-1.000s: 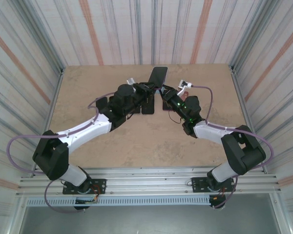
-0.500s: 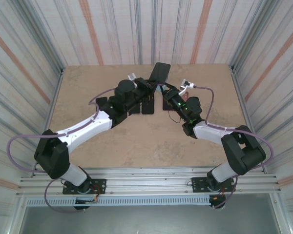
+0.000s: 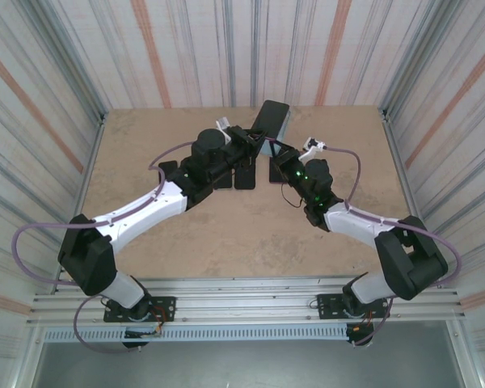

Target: Take the phone out of the phone case

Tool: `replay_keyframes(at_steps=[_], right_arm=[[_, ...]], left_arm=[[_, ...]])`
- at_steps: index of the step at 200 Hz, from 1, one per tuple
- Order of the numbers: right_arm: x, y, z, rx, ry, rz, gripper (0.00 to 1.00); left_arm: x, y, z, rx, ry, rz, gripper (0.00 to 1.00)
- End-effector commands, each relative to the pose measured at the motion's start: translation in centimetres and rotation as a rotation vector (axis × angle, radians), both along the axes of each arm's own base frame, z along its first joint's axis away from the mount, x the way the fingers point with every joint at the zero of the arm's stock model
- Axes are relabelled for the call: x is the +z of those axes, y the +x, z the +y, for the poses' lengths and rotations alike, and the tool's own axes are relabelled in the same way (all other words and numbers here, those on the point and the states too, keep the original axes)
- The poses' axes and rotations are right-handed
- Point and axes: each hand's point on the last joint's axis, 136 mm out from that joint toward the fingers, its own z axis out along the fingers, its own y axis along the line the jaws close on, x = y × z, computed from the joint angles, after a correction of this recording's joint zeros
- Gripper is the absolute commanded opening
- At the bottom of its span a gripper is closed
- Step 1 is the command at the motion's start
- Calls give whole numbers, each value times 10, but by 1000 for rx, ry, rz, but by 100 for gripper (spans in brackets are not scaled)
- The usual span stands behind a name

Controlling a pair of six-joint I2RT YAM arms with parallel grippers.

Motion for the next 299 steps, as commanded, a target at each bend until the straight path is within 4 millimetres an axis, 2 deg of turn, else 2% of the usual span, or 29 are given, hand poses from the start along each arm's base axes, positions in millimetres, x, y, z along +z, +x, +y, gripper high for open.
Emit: replay_keyframes(at_steps=[1, 40, 80, 123, 170, 210, 237, 245, 249, 299], right_arm=[[-25, 1, -21, -59, -86, 112, 5], [-27, 0, -56, -42, -246, 124, 5], [-21, -2, -93, 49, -455, 146, 5], [-18, -9, -140, 33, -656, 189, 5], [-23, -11, -189, -56, -784, 280, 6], [-21, -11, -228, -167, -856, 318, 6], [-18, -11, -246, -214, -894, 327, 6], [-18, -11, -249, -220, -900, 328, 6], [-19, -11, -252, -225, -901, 331, 6], [-28, -13, -267, -245, -939, 368, 7]], left_arm=[[39, -3, 9, 33, -55, -109, 0], [28, -2, 10, 45, -30, -93, 2], [-7, 4, -5, 90, 57, -51, 3], [-31, 12, -45, 80, 78, -31, 3], [-64, 17, -92, 63, 94, 17, 2], [-96, 21, -122, 73, 96, 60, 3], [-112, 24, -147, 61, 79, 94, 3], [-109, 23, -151, 59, 70, 96, 3], [-125, 25, -156, 61, 91, 111, 3], [-153, 31, -185, 77, 82, 149, 4]])
